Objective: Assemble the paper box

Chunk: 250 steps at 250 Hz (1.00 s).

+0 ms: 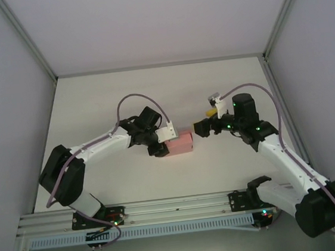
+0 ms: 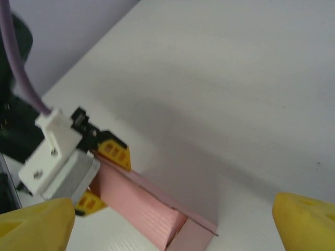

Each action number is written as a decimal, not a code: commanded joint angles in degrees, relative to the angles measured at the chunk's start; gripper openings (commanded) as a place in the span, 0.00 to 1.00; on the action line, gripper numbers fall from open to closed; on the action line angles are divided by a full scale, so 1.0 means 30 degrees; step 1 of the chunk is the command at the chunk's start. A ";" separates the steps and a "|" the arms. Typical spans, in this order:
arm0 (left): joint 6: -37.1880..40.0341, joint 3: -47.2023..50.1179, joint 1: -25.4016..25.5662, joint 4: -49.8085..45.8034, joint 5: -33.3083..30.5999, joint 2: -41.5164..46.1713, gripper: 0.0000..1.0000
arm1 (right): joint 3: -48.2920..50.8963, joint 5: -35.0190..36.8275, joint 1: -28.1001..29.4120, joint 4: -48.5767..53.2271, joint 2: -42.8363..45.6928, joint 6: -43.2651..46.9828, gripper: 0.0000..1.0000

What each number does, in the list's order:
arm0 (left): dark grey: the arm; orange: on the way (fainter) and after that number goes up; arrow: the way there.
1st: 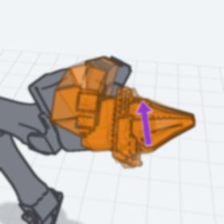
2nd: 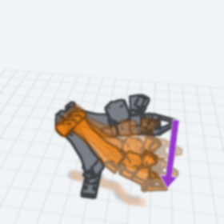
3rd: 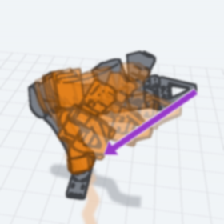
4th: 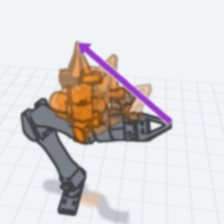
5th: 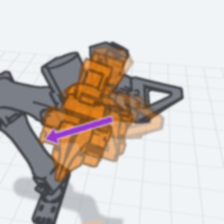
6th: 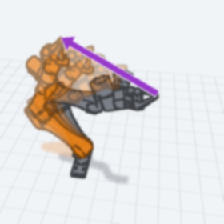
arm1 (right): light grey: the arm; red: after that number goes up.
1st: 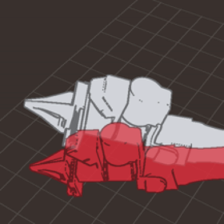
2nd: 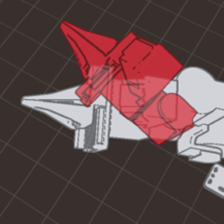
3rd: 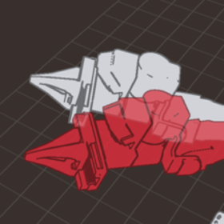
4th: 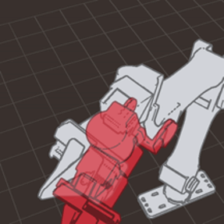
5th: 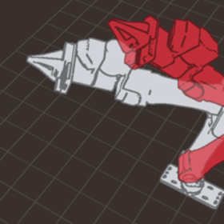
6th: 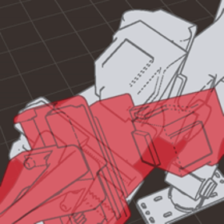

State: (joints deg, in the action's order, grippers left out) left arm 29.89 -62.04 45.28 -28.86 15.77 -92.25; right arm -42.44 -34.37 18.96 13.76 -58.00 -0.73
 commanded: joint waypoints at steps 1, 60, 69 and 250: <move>-0.0566 -0.0706 -0.0190 -0.1039 0.0362 -0.1232 0.48 | -0.0771 0.0091 0.0381 0.1672 -0.1042 0.3381 0.93; -0.0622 -0.0796 0.0046 -0.0944 0.0275 -0.0561 0.51 | -0.1363 0.1400 0.1025 0.2192 -0.2637 0.4873 0.84; -0.0563 -0.0767 0.0071 -0.0968 0.0251 -0.0456 0.51 | -0.1379 0.1846 0.1090 0.1994 -0.2803 0.4767 0.82; -0.0528 -0.0798 0.0129 -0.0546 -0.0078 -0.0470 0.52 | -0.2603 0.2040 0.1934 0.2984 -0.5173 0.4280 0.09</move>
State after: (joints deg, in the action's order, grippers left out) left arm 28.64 -64.47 45.28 -29.19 16.05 -94.32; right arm -48.12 -28.45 23.79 21.43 -72.14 13.69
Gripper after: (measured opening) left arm 0.520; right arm 0.128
